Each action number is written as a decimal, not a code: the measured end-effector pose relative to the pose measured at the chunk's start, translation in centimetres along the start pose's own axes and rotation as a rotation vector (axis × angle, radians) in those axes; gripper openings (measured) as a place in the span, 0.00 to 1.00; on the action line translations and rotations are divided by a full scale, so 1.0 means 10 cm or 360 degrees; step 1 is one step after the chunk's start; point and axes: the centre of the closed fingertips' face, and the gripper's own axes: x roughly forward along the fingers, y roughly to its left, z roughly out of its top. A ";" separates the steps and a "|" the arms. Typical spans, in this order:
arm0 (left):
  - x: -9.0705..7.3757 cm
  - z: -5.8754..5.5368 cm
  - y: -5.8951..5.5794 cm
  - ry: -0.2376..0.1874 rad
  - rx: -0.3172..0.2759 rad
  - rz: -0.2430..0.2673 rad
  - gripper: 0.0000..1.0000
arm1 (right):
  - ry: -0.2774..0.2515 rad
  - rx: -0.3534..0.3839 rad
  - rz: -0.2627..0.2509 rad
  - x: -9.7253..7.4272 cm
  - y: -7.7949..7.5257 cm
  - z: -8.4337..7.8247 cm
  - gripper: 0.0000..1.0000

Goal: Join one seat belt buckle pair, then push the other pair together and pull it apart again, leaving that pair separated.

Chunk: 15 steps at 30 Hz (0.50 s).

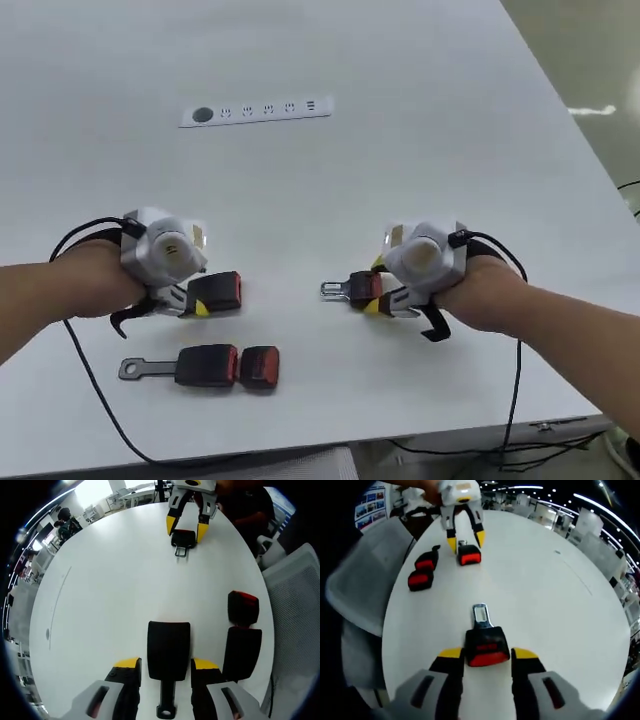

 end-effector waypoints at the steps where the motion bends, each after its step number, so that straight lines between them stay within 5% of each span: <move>1: 0.01 -0.01 0.00 0.0013 0.0011 -0.0010 0.39 | 0.0005 -0.0018 0.0007 0.01 0.01 -0.01 0.35; 5: 0.04 -0.05 -0.04 0.0043 0.0041 -0.0074 0.33 | 0.0023 -0.0045 0.0012 0.01 0.02 -0.01 0.34; 10: 0.05 -0.06 -0.03 0.0068 0.0053 -0.0058 0.32 | -0.0016 -0.0026 0.0031 0.01 0.00 -0.03 0.33; 12: 0.05 -0.05 -0.04 0.0084 0.0212 -0.0083 0.32 | -0.0036 -0.0022 0.0034 0.01 0.01 -0.02 0.34; 15: 0.07 -0.06 -0.01 0.0093 0.0153 -0.0092 0.32 | -0.0052 -0.0012 0.0035 0.01 0.01 -0.01 0.34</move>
